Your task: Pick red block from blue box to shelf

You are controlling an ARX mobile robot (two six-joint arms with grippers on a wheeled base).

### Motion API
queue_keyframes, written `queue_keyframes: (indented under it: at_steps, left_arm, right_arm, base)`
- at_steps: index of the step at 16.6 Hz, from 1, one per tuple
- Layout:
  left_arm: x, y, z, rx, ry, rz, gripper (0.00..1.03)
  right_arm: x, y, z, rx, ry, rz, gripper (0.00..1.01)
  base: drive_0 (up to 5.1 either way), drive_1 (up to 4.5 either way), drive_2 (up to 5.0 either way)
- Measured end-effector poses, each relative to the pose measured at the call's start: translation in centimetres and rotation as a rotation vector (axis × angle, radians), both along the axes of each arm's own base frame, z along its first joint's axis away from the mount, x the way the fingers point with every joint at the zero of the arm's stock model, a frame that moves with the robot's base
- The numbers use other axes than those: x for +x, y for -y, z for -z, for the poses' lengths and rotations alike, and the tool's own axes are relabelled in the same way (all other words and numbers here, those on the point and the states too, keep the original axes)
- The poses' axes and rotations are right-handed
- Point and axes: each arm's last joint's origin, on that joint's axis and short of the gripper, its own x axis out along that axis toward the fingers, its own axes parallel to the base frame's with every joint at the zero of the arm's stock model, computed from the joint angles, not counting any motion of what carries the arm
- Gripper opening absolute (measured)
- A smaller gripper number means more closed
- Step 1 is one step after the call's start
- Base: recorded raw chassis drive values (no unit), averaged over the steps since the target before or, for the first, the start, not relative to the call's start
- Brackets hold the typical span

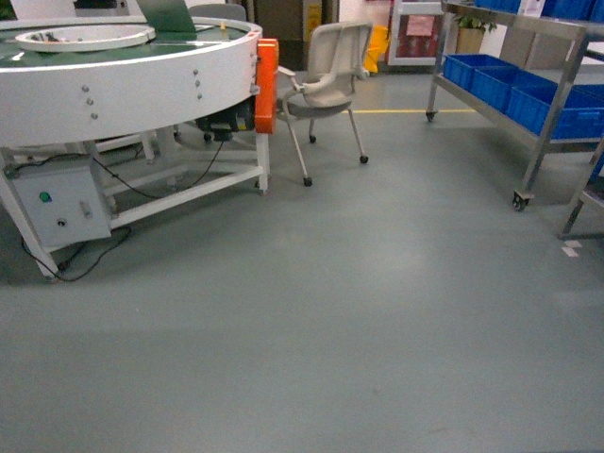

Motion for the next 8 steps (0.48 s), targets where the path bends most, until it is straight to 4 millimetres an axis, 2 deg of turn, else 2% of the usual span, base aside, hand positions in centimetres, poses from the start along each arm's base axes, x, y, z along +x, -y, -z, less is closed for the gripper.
queue_keyframes:
  at_steps: [8]
  left_arm:
    - [0.0,0.0,0.01,0.0,-0.002,0.0,0.98]
  right_arm:
    - [0.0,0.0,0.01,0.0,-0.002,0.0,0.38]
  base:
    - [-0.1,3.95,-4.1]
